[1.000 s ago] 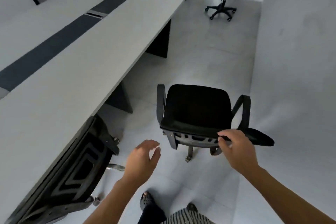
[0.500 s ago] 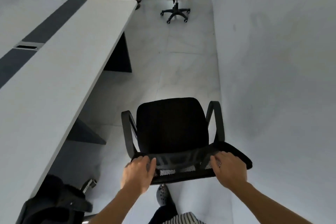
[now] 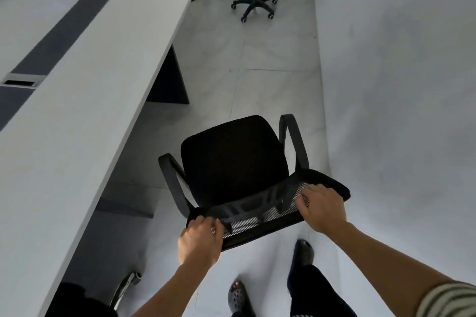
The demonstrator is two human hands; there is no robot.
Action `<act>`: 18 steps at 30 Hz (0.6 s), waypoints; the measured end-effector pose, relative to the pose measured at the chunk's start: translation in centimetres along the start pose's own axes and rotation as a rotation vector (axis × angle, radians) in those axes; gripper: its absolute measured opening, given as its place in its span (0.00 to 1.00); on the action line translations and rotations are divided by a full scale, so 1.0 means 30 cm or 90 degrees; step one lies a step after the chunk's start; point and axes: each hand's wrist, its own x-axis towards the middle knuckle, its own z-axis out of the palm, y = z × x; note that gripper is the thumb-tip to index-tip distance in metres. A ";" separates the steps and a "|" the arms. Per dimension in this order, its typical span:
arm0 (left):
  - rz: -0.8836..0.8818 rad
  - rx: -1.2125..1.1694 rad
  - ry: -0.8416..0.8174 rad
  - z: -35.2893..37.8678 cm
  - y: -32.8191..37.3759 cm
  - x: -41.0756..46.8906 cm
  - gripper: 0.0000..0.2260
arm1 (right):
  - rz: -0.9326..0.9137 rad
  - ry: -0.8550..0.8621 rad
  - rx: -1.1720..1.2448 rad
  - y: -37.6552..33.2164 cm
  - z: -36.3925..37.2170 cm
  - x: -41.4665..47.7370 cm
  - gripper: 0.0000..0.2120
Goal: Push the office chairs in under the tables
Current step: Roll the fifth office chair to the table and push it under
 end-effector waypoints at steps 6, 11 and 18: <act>-0.107 -0.049 0.042 -0.035 0.129 0.230 0.14 | -0.091 -0.006 0.012 0.096 0.025 0.348 0.18; -0.217 -0.094 0.080 -0.052 0.231 0.376 0.14 | -0.182 -0.048 -0.050 0.142 0.031 0.629 0.20; -0.314 -0.148 0.106 -0.060 0.328 0.528 0.11 | -0.301 -0.083 -0.080 0.174 0.051 0.938 0.19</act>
